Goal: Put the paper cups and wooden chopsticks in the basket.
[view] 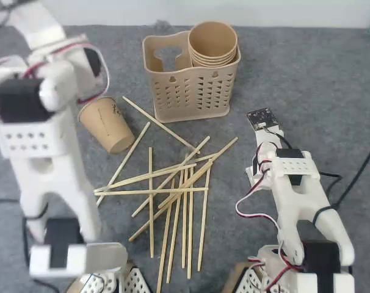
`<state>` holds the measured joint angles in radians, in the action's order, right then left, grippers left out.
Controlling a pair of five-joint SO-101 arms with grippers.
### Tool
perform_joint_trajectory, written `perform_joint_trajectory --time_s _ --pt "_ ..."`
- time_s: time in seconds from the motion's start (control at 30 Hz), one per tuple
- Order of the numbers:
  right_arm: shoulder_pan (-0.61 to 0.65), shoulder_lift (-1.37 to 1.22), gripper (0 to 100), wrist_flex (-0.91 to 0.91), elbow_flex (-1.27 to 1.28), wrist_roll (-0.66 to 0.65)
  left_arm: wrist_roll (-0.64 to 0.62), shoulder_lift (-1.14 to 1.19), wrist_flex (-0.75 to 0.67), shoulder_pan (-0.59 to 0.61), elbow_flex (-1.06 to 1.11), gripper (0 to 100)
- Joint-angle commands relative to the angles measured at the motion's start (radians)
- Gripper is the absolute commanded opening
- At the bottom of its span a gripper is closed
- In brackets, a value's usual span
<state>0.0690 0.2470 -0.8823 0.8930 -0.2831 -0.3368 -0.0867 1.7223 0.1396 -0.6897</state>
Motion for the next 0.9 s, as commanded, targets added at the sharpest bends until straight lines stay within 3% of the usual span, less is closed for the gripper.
perform_joint_trajectory --time_s 0.0,0.1,0.23,0.4,0.67,0.87 --pt "0.004 0.005 0.8 0.008 -0.006 -0.014 0.069 -0.187 -0.046 0.014 0.278 1" --pt "0.004 0.005 0.8 0.008 -0.006 -0.014 0.121 -0.241 -0.161 0.087 0.533 1" --pt "0.004 0.005 0.8 0.008 -0.006 -0.014 0.133 -0.27 -0.453 0.21 0.866 1" --pt "0.005 0.005 0.8 0.01 -0.006 -0.014 0.146 -0.245 -0.713 0.242 1.093 2" --pt "0.004 0.005 0.8 0.008 -0.005 -0.009 0.149 -0.052 -1.0 0.242 1.121 2" --pt "0.004 0.005 0.8 0.008 -0.005 -0.009 0.097 0.163 -1.013 0.242 0.932 1"
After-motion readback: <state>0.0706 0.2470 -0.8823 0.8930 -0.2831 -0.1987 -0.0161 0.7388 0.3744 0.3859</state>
